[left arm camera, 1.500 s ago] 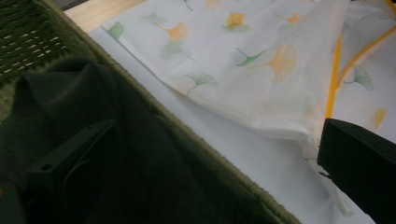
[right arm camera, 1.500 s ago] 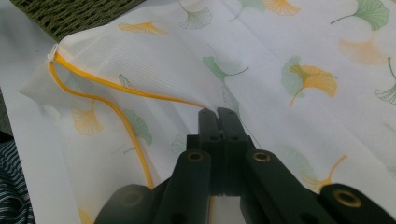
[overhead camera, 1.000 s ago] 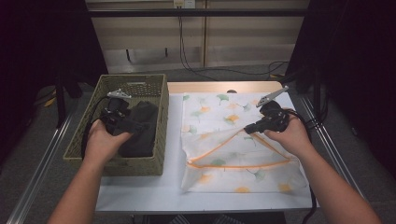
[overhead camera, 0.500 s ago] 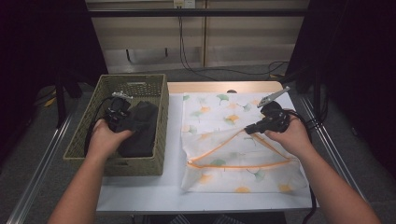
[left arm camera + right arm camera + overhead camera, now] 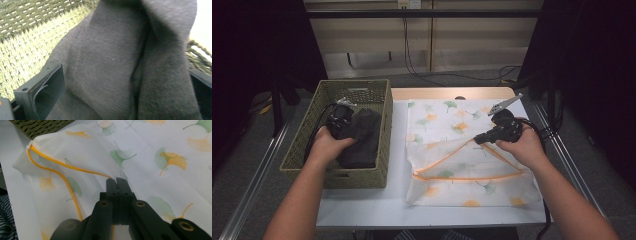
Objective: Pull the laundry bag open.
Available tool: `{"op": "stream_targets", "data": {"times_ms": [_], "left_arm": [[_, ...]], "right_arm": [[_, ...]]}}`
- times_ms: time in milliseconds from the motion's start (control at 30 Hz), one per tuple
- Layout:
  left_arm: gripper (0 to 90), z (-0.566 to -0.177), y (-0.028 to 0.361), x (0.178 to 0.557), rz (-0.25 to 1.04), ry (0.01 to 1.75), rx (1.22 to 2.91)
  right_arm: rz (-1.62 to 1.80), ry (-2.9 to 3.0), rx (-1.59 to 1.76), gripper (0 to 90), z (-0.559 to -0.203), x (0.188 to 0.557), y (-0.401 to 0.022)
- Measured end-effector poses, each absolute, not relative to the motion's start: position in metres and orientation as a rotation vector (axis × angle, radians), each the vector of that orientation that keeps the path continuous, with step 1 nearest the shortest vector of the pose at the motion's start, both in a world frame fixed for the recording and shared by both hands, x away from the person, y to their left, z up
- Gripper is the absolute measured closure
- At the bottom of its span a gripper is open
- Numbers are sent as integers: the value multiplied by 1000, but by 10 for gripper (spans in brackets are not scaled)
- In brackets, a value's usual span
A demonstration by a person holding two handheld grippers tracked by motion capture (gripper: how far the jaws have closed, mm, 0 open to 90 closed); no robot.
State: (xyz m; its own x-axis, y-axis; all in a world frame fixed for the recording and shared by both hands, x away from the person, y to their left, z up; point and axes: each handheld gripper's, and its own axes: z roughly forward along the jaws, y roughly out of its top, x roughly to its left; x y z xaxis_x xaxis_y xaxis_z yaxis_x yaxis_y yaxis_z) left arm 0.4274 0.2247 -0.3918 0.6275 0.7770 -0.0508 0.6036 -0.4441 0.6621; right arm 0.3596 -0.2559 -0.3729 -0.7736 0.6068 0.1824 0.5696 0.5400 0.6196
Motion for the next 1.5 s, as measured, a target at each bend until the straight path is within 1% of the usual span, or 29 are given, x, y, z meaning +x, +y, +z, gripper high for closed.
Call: {"op": "stream_targets", "data": {"times_ms": [233, 267, 333, 400, 533, 600, 700, 733, 767, 867, 933, 1167, 1200, 1300, 1333, 1433, 1467, 1500], "left_arm": [[0, -397, 231, 435, 313, 1083, 2204], [0, -398, 232, 437, 292, 1071, 2211], [0, -399, 233, 438, 316, 1078, 2217], [0, -400, 234, 440, 282, 1078, 2219], [0, -403, 236, 444, 292, 1082, 2209], [0, -405, 238, 446, 255, 1086, 2210], [0, -409, 238, 449, 248, 1102, 2206], [0, -408, 239, 450, 221, 1097, 2219], [0, -409, 238, 450, 229, 1124, 2193], [0, -410, 239, 453, 187, 1121, 2213], [0, -413, 239, 455, 164, 1139, 2195], [0, -422, 233, 455, 186, 1108, 2207], [0, -422, 233, 456, 190, 1094, 2230], [0, -427, 230, 456, 162, 1119, 2199], [0, -429, 230, 456, 171, 1123, 2189], [0, -430, 229, 457, 146, 1134, 2183], [0, -429, 230, 458, 127, 1127, 2209], [0, -430, 228, 458, 138, 1139, 2207]], "right_arm": [[1057, 2720, 1036, 900, -374, 359, -255], [1057, 2721, 1038, 900, -374, 359, -256], [1063, 2722, 1037, 900, -374, 359, -256], [1066, 2721, 1036, 900, -375, 359, -256], [1063, 2724, 1040, 900, -376, 359, -255], [1063, 2726, 1036, 900, -376, 359, -255], [1061, 2727, 1036, 900, -376, 359, -255], [1061, 2728, 1037, 900, -376, 359, -255], [1063, 2728, 1034, 900, -376, 359, -255], [1066, 2728, 1030, 900, -376, 359, -255], [1067, 2728, 1025, 900, -376, 359, -255], [1054, 2738, 1025, 900, -377, 359, -252], [1054, 2738, 1028, 900, -377, 359, -252], [1062, 2738, 1031, 900, -377, 360, -253], [1062, 2739, 1025, 900, -377, 360, -253], [1056, 2738, 1026, 900, -377, 359, -252], [1058, 2741, 1023, 900, -377, 359, -251], [1060, 2742, 1021, 900, -377, 359, -251]]}}
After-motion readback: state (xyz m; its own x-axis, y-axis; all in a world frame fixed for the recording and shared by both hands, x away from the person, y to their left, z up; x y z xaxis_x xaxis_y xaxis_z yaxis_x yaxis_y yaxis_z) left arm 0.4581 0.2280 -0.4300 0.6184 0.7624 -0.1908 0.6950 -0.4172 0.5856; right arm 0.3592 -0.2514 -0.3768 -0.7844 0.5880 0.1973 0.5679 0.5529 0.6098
